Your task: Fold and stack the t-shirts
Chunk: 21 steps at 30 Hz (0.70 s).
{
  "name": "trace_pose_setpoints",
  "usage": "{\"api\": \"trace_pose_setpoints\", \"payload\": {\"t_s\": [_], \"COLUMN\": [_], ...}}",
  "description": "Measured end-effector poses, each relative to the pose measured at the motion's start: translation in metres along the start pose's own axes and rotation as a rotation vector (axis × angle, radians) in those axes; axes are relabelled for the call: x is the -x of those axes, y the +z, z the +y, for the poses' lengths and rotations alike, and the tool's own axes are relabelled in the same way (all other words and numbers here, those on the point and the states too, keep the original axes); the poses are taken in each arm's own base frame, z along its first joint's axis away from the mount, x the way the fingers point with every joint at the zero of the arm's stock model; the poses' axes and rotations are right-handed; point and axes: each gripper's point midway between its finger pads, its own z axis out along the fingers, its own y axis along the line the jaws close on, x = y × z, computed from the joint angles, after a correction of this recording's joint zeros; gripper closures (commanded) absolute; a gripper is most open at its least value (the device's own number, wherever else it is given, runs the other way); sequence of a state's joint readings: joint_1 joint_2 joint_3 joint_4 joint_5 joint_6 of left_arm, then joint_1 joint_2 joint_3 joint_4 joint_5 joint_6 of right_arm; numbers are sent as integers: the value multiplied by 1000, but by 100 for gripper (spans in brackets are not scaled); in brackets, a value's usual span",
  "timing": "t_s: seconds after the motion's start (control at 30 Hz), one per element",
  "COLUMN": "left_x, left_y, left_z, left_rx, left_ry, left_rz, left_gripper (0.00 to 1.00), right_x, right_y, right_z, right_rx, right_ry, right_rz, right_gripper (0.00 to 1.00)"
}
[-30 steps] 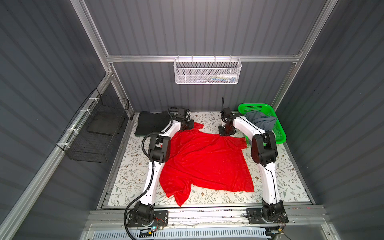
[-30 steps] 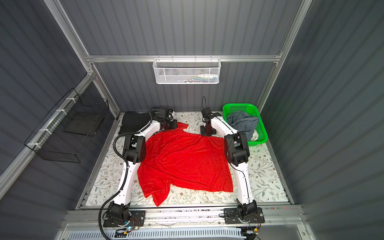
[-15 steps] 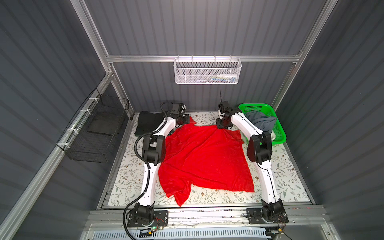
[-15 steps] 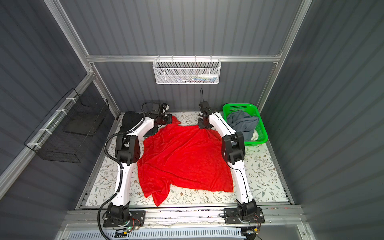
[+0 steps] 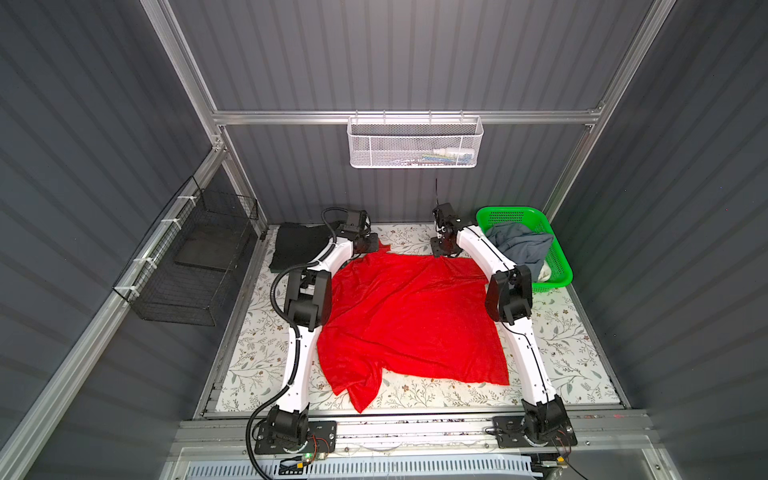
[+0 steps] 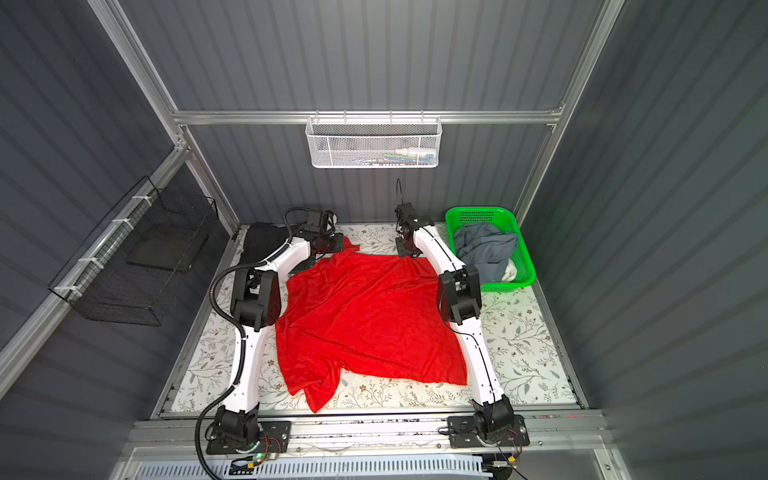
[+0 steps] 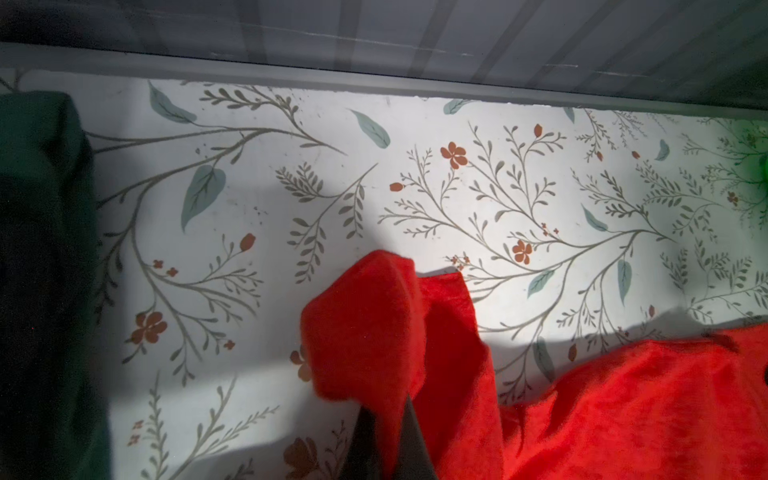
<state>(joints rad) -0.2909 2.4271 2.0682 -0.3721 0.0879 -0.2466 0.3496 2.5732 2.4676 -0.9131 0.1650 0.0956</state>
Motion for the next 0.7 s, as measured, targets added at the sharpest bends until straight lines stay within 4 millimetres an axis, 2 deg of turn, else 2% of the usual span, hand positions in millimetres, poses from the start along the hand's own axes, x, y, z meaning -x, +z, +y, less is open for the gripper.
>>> {"api": "trace_pose_setpoints", "payload": {"t_s": [0.03, 0.07, 0.13, 0.17, 0.2, 0.27, 0.37, 0.5, 0.57, 0.63, 0.7], "left_x": [1, 2, 5, 6, 6, 8, 11, 6, 7, 6, 5], "left_y": [-1, -2, -5, -7, -9, -13, -23, -40, -43, -42, -39], "left_z": [1, 1, 2, 3, 3, 1, -4, -10, -15, -18, -20], "left_rx": [6, 11, 21, 27, 28, 22, 6, -24, -52, -67, -79], "left_ry": [1, 1, 3, 4, 3, -2, -8, -14, -10, -5, 1], "left_rz": [-2, -6, -12, -13, -13, -13, -23, -34, -40, -38, -27], "left_gripper": [100, 95, 55, 53, 47, 20, 13, 12, 13, 20, 22], "right_x": [2, 3, 3, 2, 2, 4, 7, -2, -15, -28, -38], "right_y": [-1, -4, -7, -11, -14, -23, -34, -37, -36, -36, -41], "right_z": [0, -2, -5, -7, -9, -18, -34, -46, -44, -37, -30], "right_rx": [0, -1, -3, -4, -4, -5, -7, 3, 21, 46, 72], "right_ry": [0, 6, 24, 38, 52, 90, 144, 185, 195, 199, 202], "right_rz": [-5, -8, -8, -7, -7, -14, -25, 2, 34, 61, 76], "right_gripper": [5, 3, 1, 1, 1, 1, 1, 1, 1, 1, 1]}}
